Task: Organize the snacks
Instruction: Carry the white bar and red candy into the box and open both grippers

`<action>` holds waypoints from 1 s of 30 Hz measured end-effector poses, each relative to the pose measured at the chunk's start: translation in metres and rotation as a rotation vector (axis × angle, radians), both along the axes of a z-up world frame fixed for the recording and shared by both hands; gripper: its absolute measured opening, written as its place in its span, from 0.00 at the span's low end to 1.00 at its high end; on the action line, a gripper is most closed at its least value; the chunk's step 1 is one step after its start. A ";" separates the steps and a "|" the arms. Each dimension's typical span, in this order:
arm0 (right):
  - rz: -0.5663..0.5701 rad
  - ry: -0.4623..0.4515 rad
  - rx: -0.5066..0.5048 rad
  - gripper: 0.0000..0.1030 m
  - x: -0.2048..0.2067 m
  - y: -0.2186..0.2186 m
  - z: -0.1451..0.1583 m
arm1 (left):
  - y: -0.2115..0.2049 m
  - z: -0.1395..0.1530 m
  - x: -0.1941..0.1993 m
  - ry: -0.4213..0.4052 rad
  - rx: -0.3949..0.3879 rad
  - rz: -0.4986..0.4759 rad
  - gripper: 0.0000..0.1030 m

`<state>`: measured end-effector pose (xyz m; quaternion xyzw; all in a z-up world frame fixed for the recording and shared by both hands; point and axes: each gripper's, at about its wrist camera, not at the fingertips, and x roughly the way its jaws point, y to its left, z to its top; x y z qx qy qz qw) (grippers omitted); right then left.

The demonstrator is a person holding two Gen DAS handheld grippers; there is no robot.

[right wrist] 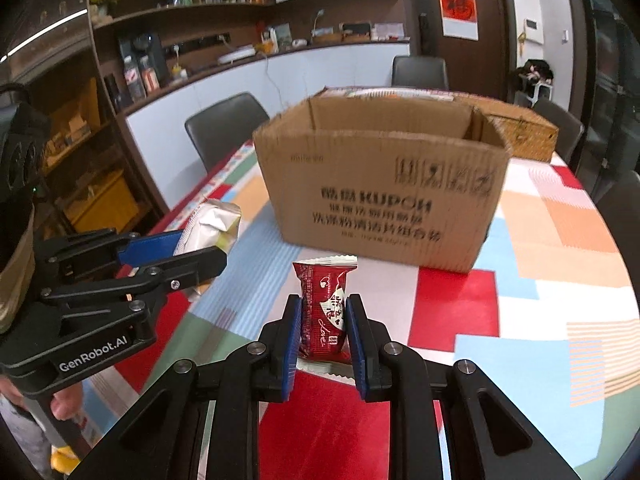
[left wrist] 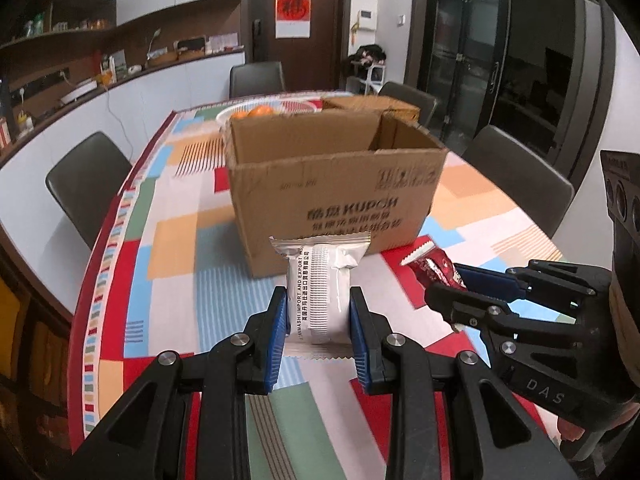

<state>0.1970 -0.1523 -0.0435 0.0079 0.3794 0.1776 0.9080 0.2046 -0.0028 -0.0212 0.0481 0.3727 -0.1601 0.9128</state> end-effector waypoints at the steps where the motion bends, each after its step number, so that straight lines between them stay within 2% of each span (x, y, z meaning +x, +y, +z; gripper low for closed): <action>1: -0.008 -0.014 0.003 0.23 -0.001 0.000 0.005 | -0.002 0.004 -0.002 -0.010 -0.002 -0.003 0.29; 10: -0.072 -0.144 0.004 0.23 -0.012 -0.010 0.048 | -0.013 0.041 -0.009 -0.109 -0.027 -0.019 0.29; 20: -0.100 -0.219 0.014 0.23 -0.005 -0.022 0.079 | -0.021 0.072 0.002 -0.186 -0.044 -0.031 0.29; 26: -0.112 -0.245 0.014 0.23 0.007 -0.025 0.092 | -0.026 0.083 0.018 -0.198 -0.041 -0.035 0.29; 30: -0.120 -0.232 0.011 0.23 0.023 -0.028 0.095 | -0.027 0.084 0.037 -0.167 -0.042 -0.025 0.29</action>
